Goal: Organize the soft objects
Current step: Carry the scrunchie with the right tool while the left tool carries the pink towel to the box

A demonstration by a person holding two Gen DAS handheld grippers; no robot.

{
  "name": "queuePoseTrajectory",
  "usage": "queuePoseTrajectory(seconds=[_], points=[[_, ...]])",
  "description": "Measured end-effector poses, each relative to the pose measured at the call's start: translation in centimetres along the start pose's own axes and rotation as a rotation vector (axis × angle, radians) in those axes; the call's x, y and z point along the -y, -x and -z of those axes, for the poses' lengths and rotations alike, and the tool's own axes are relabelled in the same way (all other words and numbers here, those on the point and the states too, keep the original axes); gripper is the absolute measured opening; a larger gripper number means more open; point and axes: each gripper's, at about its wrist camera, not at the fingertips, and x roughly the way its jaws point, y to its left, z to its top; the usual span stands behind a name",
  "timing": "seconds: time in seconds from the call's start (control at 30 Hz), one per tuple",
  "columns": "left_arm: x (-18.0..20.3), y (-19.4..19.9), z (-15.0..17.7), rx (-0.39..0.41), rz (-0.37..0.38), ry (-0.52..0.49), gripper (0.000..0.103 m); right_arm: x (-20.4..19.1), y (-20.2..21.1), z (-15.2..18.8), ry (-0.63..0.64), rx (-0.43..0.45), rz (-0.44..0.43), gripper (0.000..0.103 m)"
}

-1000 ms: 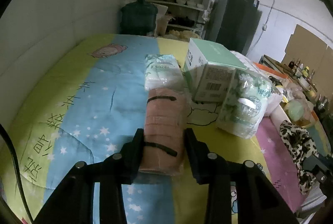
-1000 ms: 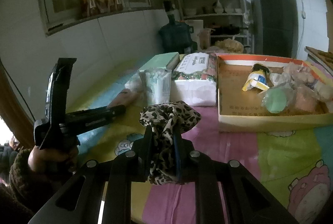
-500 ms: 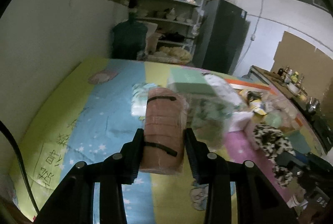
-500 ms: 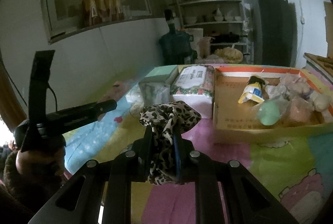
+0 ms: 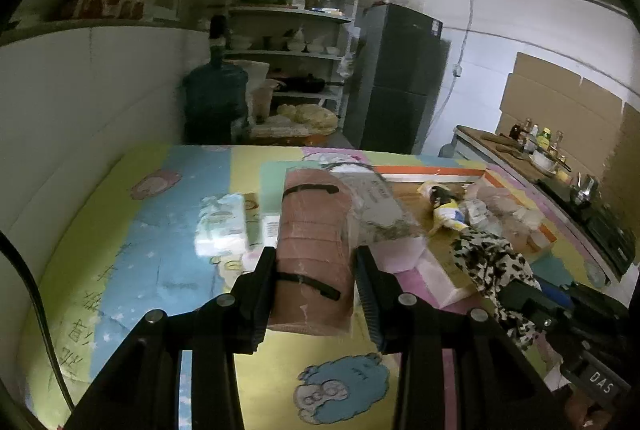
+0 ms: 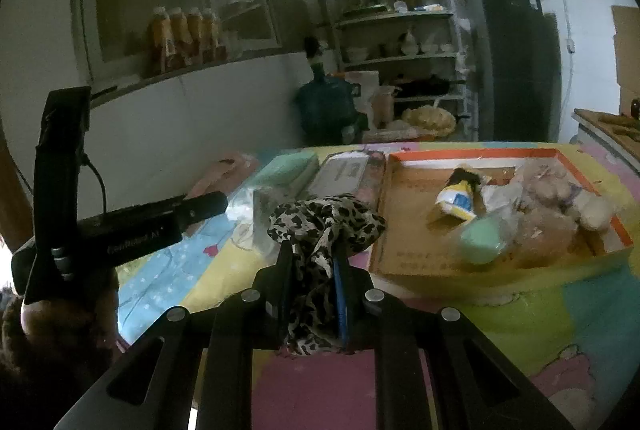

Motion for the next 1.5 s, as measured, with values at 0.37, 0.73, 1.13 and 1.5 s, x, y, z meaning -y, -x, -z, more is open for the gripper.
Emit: queuePoseTrajectory(seconds=[0.37, 0.73, 1.13, 1.5], points=[[4.2, -0.9, -2.0, 0.018, 0.055, -0.045, 0.039, 2.5, 1.1, -1.2, -0.005, 0.043, 0.021, 0.018], [7.7, -3.1, -3.5, 0.015, 0.081, -0.061, 0.039, 5.9, 2.4, -2.4, -0.026, 0.093, 0.058, 0.018], [11.5, -5.3, -5.1, 0.020, 0.117, -0.090, 0.039, 9.3, 3.1, -3.3, -0.047, 0.126, 0.094, 0.018], [13.6, -7.9, -6.5, 0.007, 0.137, -0.092, 0.039, 12.1, 3.1, -4.7, -0.056, 0.161, 0.129, 0.018]])
